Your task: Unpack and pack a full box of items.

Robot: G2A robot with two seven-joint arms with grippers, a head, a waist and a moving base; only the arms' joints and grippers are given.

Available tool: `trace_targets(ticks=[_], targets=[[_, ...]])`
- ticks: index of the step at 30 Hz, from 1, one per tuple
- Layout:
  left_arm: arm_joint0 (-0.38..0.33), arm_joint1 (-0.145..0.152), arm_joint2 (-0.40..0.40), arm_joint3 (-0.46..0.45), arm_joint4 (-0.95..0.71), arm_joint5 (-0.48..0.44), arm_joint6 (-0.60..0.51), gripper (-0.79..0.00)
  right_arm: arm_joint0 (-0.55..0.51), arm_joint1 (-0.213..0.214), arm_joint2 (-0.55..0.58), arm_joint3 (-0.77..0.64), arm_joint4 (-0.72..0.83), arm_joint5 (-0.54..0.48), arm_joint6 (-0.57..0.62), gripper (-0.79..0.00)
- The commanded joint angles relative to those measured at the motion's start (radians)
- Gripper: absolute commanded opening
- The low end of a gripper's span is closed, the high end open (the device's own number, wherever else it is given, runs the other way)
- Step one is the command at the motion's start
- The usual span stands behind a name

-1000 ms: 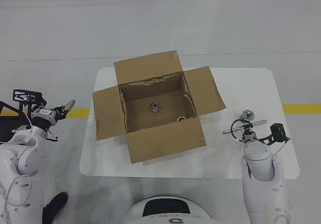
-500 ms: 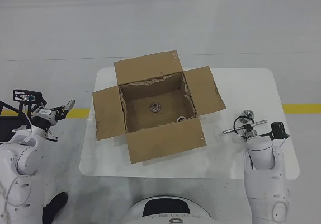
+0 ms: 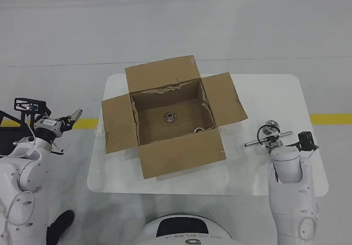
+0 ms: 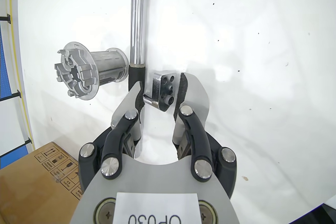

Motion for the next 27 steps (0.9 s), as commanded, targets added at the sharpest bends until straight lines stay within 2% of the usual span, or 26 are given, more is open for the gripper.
trace_targets(ticks=[1,6,11,12,13,14,15,16,17,18,27], targets=[[0.000,0.000,0.000,0.000,0.000,0.000,0.000,0.000,-0.012,-0.001,0.004,-0.019,0.014,-0.006,-0.008,-0.446],[0.000,0.000,0.000,0.000,0.000,0.000,0.000,0.000,-0.120,-0.013,0.023,-0.172,0.106,-0.071,-0.095,-0.446],[0.000,0.000,0.000,0.000,0.000,0.000,0.000,0.000,-0.306,-0.026,-0.003,-0.396,0.173,-0.275,-0.195,-0.459],[0.000,0.000,0.000,0.000,0.000,0.000,0.000,-0.102,-0.332,-0.025,-0.023,-0.434,0.153,-0.311,-0.198,-0.456],[0.000,0.000,0.000,0.000,0.000,0.000,0.000,-0.699,-0.352,-0.024,-0.042,-0.464,0.133,-0.339,-0.194,-0.449],[0.000,0.000,0.000,0.000,0.000,0.000,0.000,-0.785,-0.365,-0.021,-0.065,-0.492,0.105,-0.378,-0.177,-0.446],[0.000,0.000,0.000,0.000,0.000,0.000,0.000,0.000,-0.374,-0.018,-0.085,-0.513,0.071,-0.404,-0.157,-0.431],[0.000,0.000,0.000,0.000,0.000,0.000,0.000,0.000,-0.377,-0.016,-0.102,-0.530,0.033,-0.399,-0.144,-0.413],[0.000,0.000,0.000,0.000,0.000,0.000,0.000,0.000,-0.377,-0.015,-0.122,-0.553,-0.005,-0.373,-0.137,-0.025],[0.000,0.000,0.000,0.000,0.000,0.000,0.000,0.000,-0.378,-0.014,-0.138,-0.567,-0.029,-0.359,-0.128,0.000],[0.000,0.000,0.000,0.000,0.000,0.000,0.000,0.000,-0.378,-0.014,-0.138,-0.567,-0.029,-0.359,-0.128,0.000]])
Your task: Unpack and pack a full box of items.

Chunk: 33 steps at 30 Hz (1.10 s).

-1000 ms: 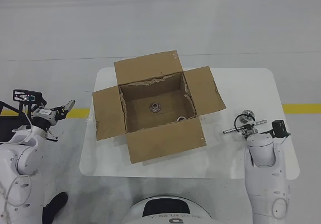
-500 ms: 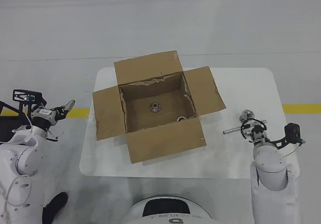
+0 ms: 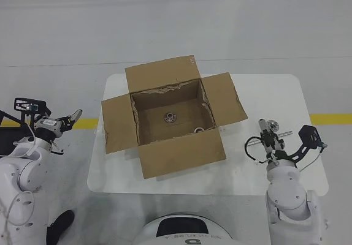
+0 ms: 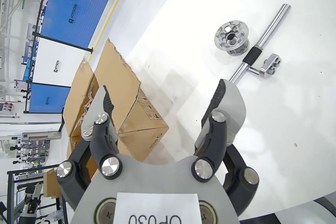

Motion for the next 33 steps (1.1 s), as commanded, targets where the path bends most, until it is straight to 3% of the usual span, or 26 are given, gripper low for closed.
trace_targets(ticks=[1,4,10,16,28,33], targets=[[0.000,0.000,0.000,0.000,0.000,0.000,0.000,0.000,0.000,0.000,0.000,0.000,0.000,0.000,0.000,0.000],[0.000,0.000,0.000,0.000,0.000,0.000,0.000,0.000,0.033,-0.003,-0.023,-0.025,0.076,-0.054,-0.002,0.000],[0.000,0.000,0.000,0.000,0.000,0.000,0.000,0.000,0.184,0.009,-0.237,-0.030,-0.080,-0.145,0.181,0.000],[0.000,0.000,0.000,0.000,0.000,0.000,0.000,0.000,0.459,-0.006,-0.467,0.142,-0.167,-0.041,0.358,0.000],[0.000,0.000,0.000,0.000,0.000,0.000,0.000,0.000,0.484,-0.006,-0.500,0.192,-0.183,-0.071,0.390,0.000],[0.000,0.000,0.000,0.000,0.000,0.000,0.000,0.000,0.746,-0.029,-0.648,0.452,-0.334,0.046,0.586,0.000]])
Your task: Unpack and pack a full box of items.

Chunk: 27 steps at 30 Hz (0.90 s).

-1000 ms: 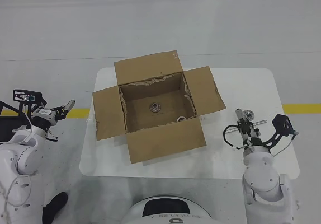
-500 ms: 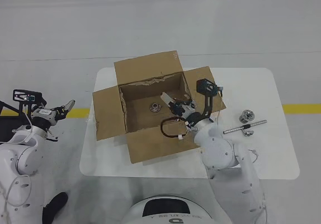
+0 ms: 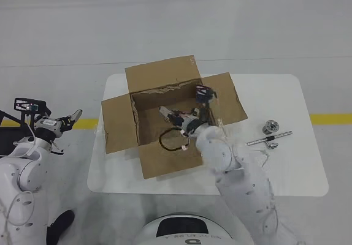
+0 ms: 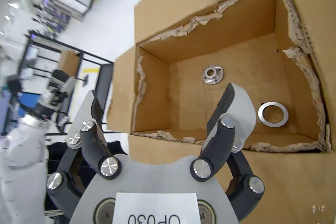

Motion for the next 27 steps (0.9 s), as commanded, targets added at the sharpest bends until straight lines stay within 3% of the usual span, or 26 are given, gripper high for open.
trace_targets(ticks=[1,6,16,27], targets=[[0.000,0.000,0.000,0.000,0.000,0.000,0.000,0.000,0.131,-0.015,-0.075,0.121,-0.038,0.075,0.104,0.000],[0.000,0.000,0.000,0.000,0.000,0.000,0.000,0.000,0.312,-0.055,-0.188,0.323,-0.077,0.182,0.216,0.000],[0.000,0.000,0.000,0.000,0.000,0.000,0.000,0.000,0.533,-0.159,-0.357,0.731,-0.042,0.280,0.232,-0.289],[0.000,0.000,0.000,0.000,0.000,0.000,0.000,0.000,0.649,-0.267,-0.401,1.069,0.115,0.222,0.111,-0.203]])
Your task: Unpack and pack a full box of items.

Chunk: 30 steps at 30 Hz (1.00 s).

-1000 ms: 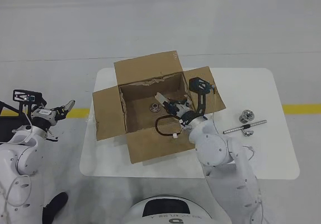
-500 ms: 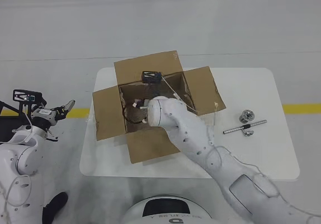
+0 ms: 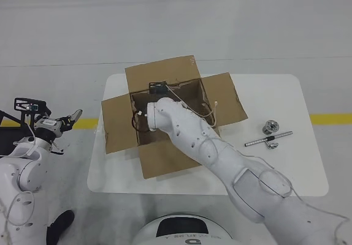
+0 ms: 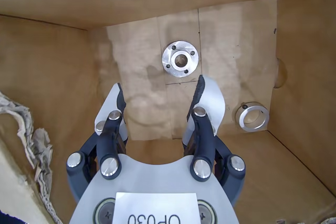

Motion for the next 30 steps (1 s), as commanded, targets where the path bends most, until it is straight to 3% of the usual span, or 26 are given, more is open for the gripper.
trace_targets(ticks=[1,6,12,19,30], targets=[[0.000,0.000,0.000,0.000,0.000,0.000,0.000,0.000,0.017,-0.018,-0.002,0.066,0.023,-0.001,-0.031,-0.191],[0.000,0.000,0.000,0.000,0.000,0.000,0.000,0.000,0.057,-0.066,-0.009,0.198,0.074,-0.012,-0.103,-0.194],[0.000,0.000,0.000,0.000,0.000,0.000,0.000,0.000,0.096,-0.108,0.007,0.345,0.132,-0.037,-0.192,-0.299],[0.000,0.000,0.000,0.000,0.000,0.000,0.000,0.000,0.130,-0.135,0.048,0.469,0.207,-0.089,-0.266,-0.357],[0.000,0.000,0.000,0.000,0.000,0.000,0.000,0.000,0.139,-0.113,0.107,0.486,0.226,-0.002,-0.305,-0.252]])
